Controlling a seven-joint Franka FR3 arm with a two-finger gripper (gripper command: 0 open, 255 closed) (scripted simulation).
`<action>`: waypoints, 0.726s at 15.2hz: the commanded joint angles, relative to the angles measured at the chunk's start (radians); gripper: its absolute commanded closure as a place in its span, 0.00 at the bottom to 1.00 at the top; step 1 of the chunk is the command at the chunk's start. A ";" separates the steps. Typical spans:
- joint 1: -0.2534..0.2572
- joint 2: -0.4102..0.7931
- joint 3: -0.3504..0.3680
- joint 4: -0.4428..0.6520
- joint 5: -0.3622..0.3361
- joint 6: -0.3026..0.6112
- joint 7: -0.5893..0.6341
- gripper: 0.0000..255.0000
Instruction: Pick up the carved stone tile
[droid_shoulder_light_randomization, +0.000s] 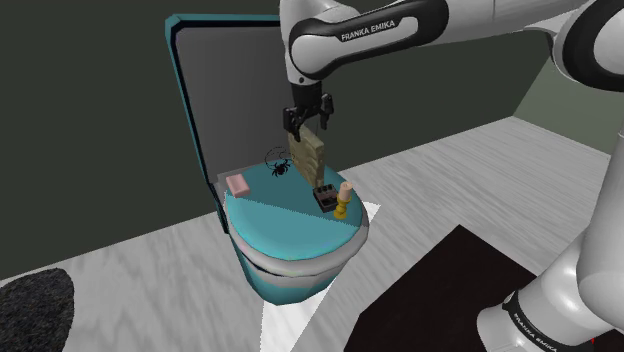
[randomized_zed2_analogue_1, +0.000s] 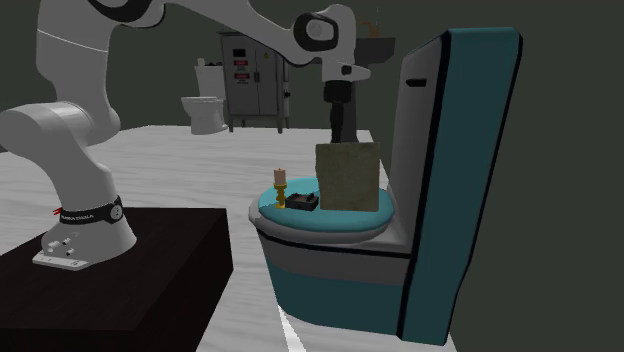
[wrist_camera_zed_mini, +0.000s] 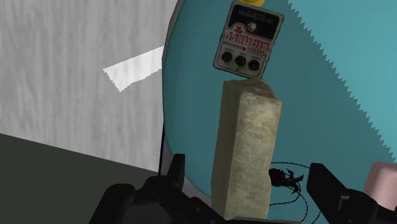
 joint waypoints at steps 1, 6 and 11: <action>0.001 0.018 -0.003 0.000 -0.005 0.018 0.005 0.00; 0.000 0.034 -0.006 -0.038 -0.013 0.071 0.016 0.00; 0.001 0.036 -0.006 -0.035 -0.014 0.070 0.016 1.00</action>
